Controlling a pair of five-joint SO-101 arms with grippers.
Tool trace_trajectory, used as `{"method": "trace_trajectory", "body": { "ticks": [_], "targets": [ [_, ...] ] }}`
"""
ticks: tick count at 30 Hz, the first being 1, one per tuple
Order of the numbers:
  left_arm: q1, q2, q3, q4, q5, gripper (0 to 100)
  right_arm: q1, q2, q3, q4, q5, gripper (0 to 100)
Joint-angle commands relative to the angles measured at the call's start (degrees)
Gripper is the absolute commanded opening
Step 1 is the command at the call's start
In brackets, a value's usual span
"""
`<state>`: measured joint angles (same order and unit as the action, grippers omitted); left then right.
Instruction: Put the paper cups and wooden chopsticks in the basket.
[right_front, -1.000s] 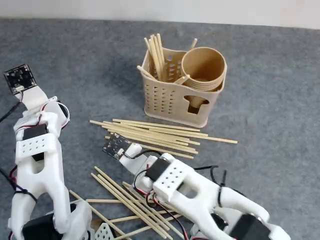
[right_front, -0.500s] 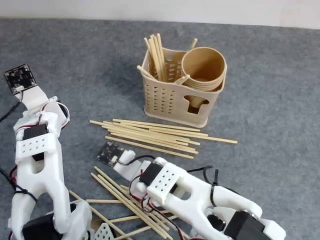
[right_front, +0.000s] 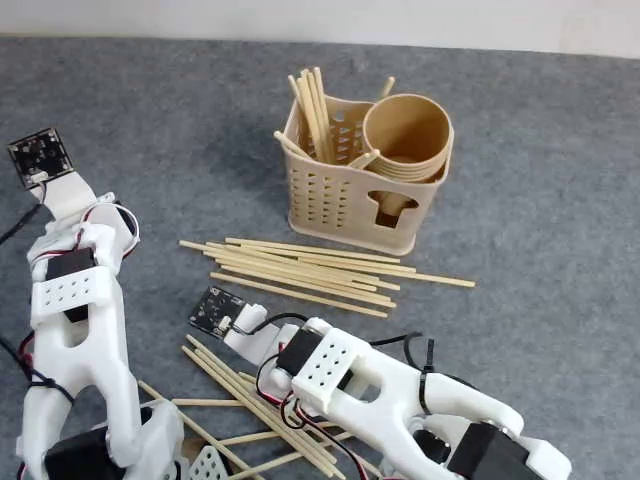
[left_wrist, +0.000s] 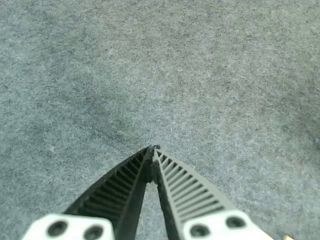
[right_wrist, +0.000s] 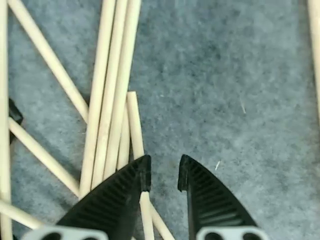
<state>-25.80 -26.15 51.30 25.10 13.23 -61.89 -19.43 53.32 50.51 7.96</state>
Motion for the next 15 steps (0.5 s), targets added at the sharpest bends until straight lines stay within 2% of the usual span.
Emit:
{"method": "trace_trajectory", "body": {
  "ticks": [1,9,15],
  "targets": [
    [-0.40,-1.54,-0.31,-1.05,0.18,1,-0.57,-1.36,-0.40,-0.31,0.53,10.5],
    [-0.40,-1.54,-0.31,-1.05,0.18,1,-0.75,-13.41,3.56,0.84,0.53,10.5],
    [-0.40,-1.54,-0.31,-1.05,0.18,1,-0.75,-10.24,4.88,-2.42,0.53,10.5]
  ]
}}
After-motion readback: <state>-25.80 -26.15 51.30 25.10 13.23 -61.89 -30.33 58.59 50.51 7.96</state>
